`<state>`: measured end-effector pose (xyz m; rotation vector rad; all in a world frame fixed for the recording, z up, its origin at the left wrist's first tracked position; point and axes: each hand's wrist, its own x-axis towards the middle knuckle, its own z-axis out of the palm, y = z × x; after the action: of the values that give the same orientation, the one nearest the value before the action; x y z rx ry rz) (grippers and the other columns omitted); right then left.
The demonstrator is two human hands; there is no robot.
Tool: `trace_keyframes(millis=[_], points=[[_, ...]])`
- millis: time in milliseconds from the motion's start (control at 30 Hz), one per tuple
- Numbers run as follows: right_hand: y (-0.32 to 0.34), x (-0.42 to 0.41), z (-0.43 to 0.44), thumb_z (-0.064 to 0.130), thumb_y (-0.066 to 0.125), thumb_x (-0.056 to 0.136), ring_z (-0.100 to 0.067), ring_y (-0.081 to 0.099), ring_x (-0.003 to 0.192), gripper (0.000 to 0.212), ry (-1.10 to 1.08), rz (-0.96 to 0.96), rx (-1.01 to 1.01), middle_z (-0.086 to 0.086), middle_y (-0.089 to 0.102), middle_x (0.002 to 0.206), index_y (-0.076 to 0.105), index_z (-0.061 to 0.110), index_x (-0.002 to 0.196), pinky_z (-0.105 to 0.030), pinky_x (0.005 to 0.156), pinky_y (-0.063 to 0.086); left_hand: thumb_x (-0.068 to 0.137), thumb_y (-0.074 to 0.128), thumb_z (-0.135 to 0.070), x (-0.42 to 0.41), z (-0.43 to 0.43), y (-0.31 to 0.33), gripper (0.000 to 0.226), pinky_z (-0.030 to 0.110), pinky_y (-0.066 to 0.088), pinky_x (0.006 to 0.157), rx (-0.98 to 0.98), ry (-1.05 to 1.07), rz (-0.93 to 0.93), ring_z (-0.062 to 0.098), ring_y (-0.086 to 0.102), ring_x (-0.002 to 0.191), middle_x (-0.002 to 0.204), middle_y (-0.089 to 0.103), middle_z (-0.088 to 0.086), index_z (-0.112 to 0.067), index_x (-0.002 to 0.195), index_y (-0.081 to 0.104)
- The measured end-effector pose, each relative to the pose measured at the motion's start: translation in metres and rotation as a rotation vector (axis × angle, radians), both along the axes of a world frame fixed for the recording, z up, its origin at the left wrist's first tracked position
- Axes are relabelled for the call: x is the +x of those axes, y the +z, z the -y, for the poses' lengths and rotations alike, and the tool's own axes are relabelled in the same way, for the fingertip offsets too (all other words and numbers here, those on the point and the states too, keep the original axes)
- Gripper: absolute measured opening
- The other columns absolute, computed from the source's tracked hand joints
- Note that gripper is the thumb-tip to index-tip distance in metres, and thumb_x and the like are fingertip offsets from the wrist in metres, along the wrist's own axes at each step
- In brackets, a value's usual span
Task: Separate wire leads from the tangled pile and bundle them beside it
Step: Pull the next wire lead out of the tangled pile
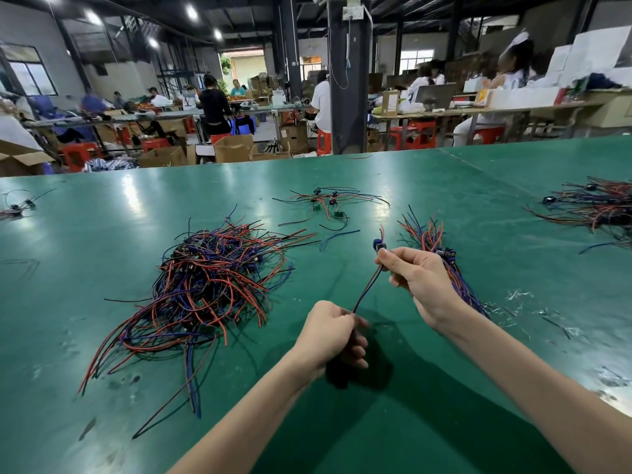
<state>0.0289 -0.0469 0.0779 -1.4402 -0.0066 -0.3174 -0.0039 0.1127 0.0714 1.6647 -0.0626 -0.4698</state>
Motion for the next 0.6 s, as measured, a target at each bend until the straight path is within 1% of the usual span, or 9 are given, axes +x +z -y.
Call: trace_keyframes(millis=[67,200,333,433,533,600], points=[[0.002,-0.004,-0.002,0.023,0.07,0.078,-0.009,0.04,0.051,0.015,0.014,0.006,0.013,0.005,0.065,0.062,0.071,0.01,0.071,-0.014,0.052,0.038,0.094,0.038,0.004,0.001,0.0,0.001,0.022,0.023,0.046,0.033,0.005,-0.003,-0.006,0.012,0.047,0.031,0.039,0.05,0.001,0.005,0.088,0.059],[0.004,-0.004,-0.001,0.016,0.068,0.084,-0.009,0.038,0.05,0.015,-0.045,0.001,0.028,0.004,0.064,0.062,0.071,0.008,0.072,-0.019,0.055,0.037,0.094,0.039,0.002,-0.002,0.002,0.002,0.021,0.021,0.043,0.032,0.01,-0.089,-0.011,0.01,0.042,0.029,0.038,0.046,-0.002,0.003,0.093,0.06],[0.005,-0.004,0.001,0.013,0.067,0.085,-0.004,0.039,0.045,0.015,-0.076,-0.041,0.102,0.005,0.063,0.058,0.069,0.007,0.071,-0.018,0.049,0.037,0.095,0.041,-0.001,-0.006,0.001,0.005,0.021,0.019,0.041,0.031,-0.028,-0.259,0.043,0.009,0.037,0.028,0.037,0.041,-0.002,0.001,0.094,0.061],[0.004,-0.004,0.001,0.013,0.068,0.083,-0.004,0.04,0.044,0.012,-0.033,-0.135,0.194,0.004,0.062,0.058,0.069,0.006,0.073,-0.016,0.045,0.039,0.097,0.041,-0.005,-0.007,-0.001,0.004,0.023,0.018,0.039,0.03,-0.053,-0.329,0.05,0.009,0.036,0.026,0.035,0.038,-0.002,0.0,0.094,0.063],[0.004,-0.004,0.002,0.013,0.066,0.083,-0.005,0.042,0.045,0.011,0.046,-0.216,0.268,0.005,0.062,0.056,0.067,0.004,0.077,-0.016,0.043,0.041,0.098,0.047,-0.017,-0.005,-0.006,0.004,0.025,0.018,0.04,0.032,0.006,-0.394,0.051,0.009,0.039,0.027,0.034,0.039,-0.001,-0.005,0.094,0.068],[0.004,-0.005,0.002,0.013,0.065,0.084,-0.005,0.045,0.045,0.011,0.088,-0.242,0.269,0.005,0.063,0.056,0.066,0.003,0.08,-0.016,0.044,0.044,0.097,0.051,-0.035,-0.002,-0.01,0.008,0.034,0.018,0.043,0.035,0.119,-0.452,0.055,0.009,0.042,0.028,0.036,0.042,-0.001,-0.01,0.092,0.073]])
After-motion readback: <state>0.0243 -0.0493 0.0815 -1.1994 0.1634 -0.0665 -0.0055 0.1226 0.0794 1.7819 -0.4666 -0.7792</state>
